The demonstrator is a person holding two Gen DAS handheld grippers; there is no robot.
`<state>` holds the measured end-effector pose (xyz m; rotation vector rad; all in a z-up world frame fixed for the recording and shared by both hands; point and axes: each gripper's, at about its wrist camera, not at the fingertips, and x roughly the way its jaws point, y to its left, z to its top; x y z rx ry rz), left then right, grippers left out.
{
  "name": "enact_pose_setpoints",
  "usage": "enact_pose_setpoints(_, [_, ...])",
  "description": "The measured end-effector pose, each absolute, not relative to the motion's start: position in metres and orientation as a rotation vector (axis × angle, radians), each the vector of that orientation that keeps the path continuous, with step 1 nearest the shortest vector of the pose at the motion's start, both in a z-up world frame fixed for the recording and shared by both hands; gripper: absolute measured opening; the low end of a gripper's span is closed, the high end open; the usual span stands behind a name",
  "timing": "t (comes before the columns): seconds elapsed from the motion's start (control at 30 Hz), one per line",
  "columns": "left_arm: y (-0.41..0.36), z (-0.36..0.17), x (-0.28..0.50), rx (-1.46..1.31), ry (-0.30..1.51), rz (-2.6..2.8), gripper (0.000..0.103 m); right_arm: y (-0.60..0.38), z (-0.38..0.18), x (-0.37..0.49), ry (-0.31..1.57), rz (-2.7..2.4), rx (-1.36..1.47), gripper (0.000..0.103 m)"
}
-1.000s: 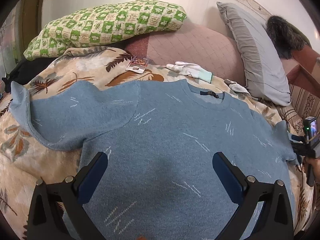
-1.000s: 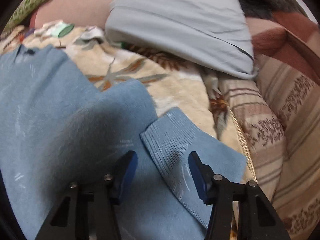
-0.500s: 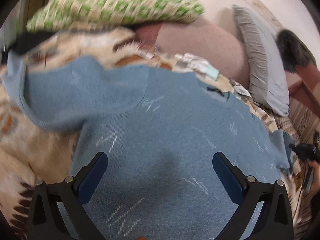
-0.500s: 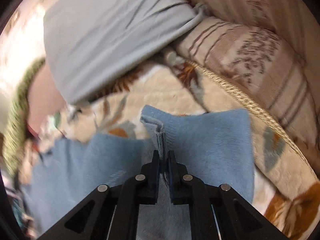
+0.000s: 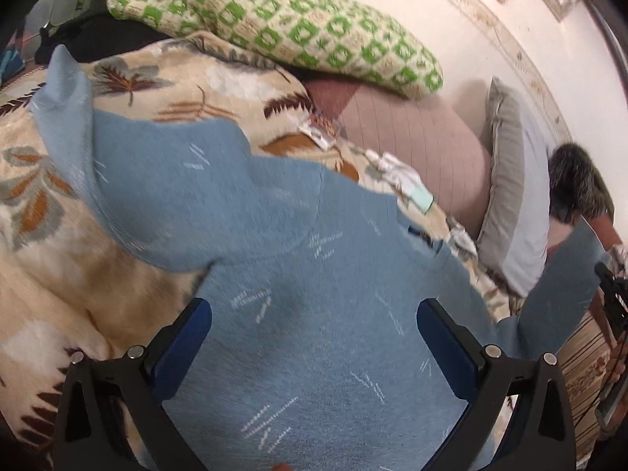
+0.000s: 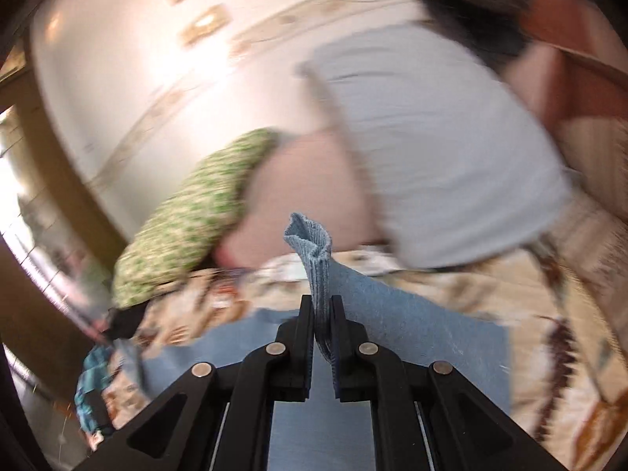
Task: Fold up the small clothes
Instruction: 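Lift the sleeve and fold it across the sweater body with the right gripper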
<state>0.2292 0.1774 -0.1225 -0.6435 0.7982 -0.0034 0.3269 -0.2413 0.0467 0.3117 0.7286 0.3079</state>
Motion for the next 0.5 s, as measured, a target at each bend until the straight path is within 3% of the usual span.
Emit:
enact_pose_setpoints(0.2, [0.205,-0.113,0.221,-0.688,0.749,0.031,0.103,-0.113,0.017,0.33,0.769,0.464,0.289,0.007])
enact_pose_setpoints(0.5, [0.217,-0.115,0.223,-0.7,0.749,0.056,0.103,-0.009,-0.14,0.356,1.041,0.473,0.283,0.009])
